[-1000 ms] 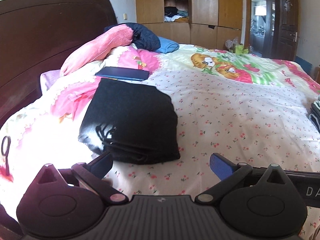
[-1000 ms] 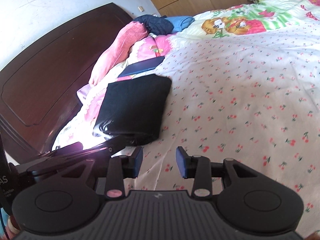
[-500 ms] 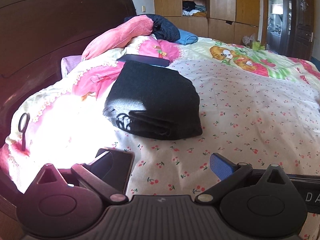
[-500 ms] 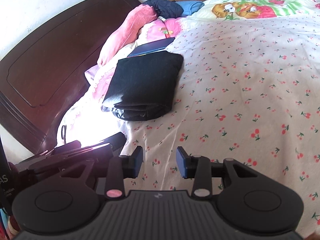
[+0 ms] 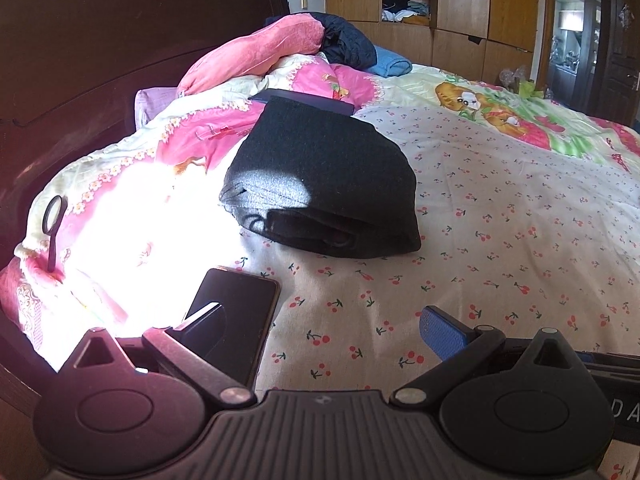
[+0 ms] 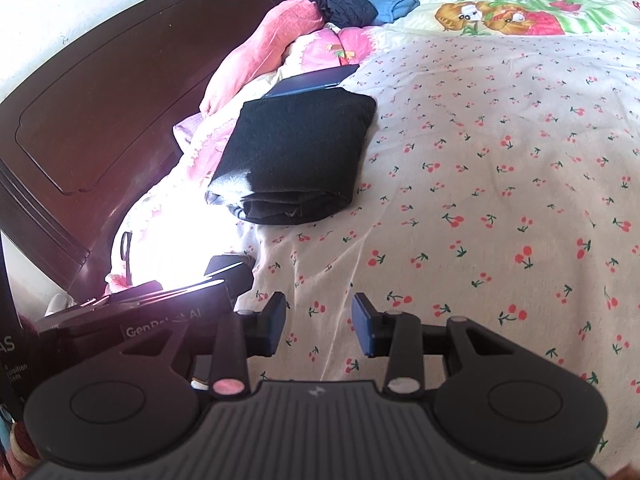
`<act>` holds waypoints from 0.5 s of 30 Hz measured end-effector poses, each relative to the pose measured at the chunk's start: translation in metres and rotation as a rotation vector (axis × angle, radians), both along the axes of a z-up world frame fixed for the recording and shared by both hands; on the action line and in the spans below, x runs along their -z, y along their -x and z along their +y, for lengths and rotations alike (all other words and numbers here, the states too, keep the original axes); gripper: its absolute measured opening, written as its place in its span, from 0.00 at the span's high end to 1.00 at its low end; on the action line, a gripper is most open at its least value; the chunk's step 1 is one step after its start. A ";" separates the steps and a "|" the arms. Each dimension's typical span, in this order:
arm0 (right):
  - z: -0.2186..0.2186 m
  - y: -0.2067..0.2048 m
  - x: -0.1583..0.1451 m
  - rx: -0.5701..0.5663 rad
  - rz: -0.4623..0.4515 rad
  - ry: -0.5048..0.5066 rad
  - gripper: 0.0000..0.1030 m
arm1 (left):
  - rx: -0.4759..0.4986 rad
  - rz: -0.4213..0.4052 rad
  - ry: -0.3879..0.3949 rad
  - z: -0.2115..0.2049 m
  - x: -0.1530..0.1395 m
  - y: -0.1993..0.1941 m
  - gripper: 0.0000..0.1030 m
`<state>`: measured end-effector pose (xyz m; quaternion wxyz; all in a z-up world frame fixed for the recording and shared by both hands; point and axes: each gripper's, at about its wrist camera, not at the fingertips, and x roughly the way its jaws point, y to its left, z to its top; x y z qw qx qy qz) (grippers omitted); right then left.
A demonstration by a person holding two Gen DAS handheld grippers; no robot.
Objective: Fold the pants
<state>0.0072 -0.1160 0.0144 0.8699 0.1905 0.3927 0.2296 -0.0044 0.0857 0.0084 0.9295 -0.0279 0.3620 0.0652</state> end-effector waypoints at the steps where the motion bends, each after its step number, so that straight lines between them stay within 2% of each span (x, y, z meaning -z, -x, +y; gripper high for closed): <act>1: 0.001 0.000 0.001 -0.002 0.001 0.001 0.62 | -0.003 0.003 0.000 0.001 0.001 0.000 0.00; 15: 0.003 -0.002 0.007 -0.003 0.011 0.015 0.62 | -0.003 0.031 -0.015 0.003 0.007 0.006 0.00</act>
